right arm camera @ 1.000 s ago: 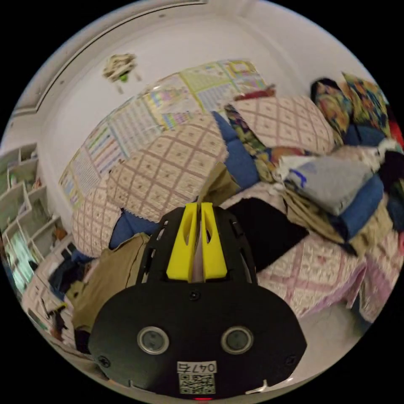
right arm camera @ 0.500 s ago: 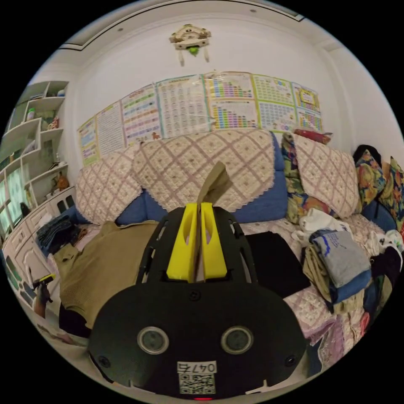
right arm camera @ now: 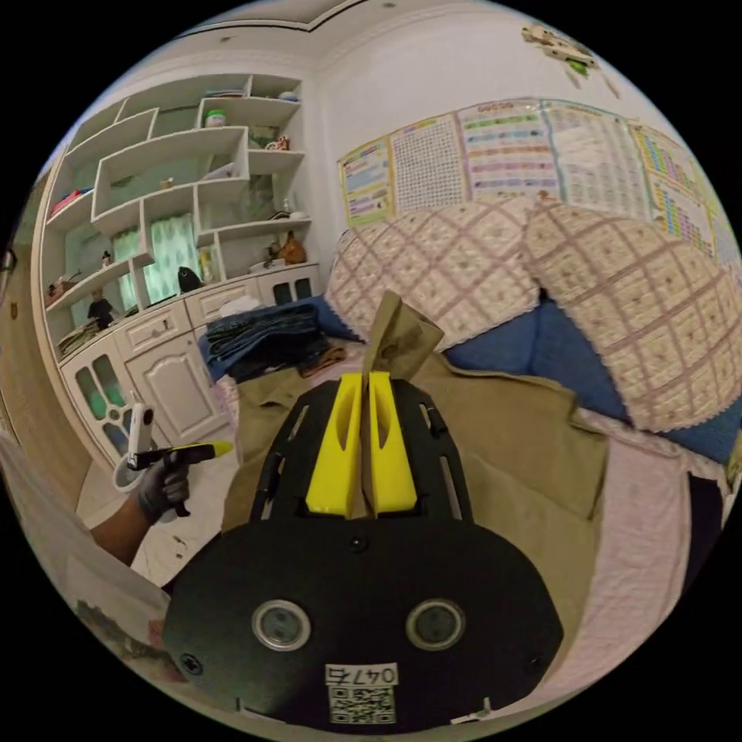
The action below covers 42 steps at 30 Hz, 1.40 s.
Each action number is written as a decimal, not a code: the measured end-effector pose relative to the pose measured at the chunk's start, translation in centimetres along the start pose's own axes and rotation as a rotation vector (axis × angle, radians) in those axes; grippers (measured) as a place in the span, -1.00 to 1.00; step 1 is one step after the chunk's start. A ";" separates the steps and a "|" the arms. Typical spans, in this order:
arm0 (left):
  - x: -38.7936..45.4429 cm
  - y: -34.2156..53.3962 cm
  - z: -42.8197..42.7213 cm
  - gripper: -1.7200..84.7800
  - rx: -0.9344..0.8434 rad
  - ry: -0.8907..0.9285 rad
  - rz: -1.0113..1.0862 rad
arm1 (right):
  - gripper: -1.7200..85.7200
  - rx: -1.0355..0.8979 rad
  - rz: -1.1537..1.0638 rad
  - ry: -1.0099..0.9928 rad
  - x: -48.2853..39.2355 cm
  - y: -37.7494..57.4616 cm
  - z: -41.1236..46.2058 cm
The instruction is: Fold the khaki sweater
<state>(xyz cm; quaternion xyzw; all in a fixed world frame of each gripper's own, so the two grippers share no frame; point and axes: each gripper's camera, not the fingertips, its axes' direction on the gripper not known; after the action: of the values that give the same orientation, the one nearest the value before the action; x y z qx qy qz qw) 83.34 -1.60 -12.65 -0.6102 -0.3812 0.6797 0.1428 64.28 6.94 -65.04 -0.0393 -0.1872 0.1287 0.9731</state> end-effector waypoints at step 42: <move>-9.8 -10.2 32.0 -0.70 -0.281 -0.980 0.703 | -0.90 -0.179 0.187 -0.027 2.1 24.2 -1.7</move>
<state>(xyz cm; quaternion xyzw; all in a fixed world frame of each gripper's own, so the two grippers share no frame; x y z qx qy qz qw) 52.66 -12.20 0.32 -0.3292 -0.2642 0.8306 -0.3631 61.08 30.74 -68.85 -0.1416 -0.2067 0.2019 0.9468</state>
